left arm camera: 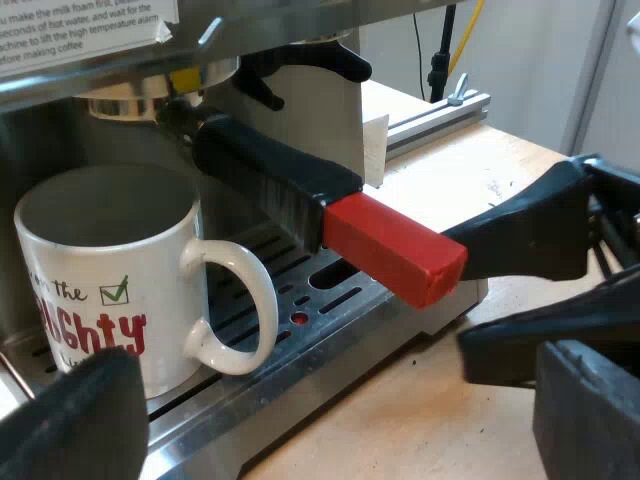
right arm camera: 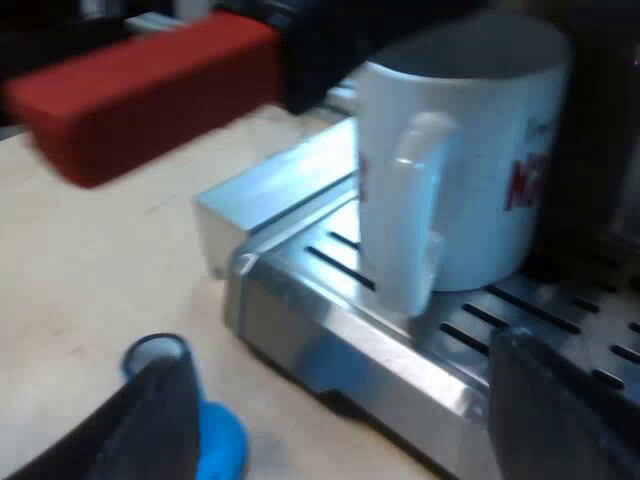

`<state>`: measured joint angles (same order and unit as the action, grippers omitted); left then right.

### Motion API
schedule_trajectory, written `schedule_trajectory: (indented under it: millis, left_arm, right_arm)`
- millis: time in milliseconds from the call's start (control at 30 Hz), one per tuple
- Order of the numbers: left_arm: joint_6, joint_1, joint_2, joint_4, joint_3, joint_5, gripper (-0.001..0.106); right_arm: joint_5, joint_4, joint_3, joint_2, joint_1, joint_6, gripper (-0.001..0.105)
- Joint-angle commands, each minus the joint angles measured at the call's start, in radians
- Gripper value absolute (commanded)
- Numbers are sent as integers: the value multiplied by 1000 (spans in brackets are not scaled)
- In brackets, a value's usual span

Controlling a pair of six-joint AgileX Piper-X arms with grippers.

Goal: Remove mug from coffee machine

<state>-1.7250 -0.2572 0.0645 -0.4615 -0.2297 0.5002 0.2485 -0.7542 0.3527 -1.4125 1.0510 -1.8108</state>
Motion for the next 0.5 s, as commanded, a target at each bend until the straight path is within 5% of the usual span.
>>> schedule_trajectory:
  millis: [33, 333, 500]
  left_arm:
    - [3, -4, 2, 19, 0, 8, 80]
    - [3, -4, 2, 19, 0, 8, 80]
    - [3, -4, 2, 19, 0, 8, 80]
  right_arm:
    - [27, -77, 4, -42, 1, 1, 63]
    - [54, -283, 39, -244, 1, 1, 63]
    - [67, -325, 130, -341, -1, 11, 63]
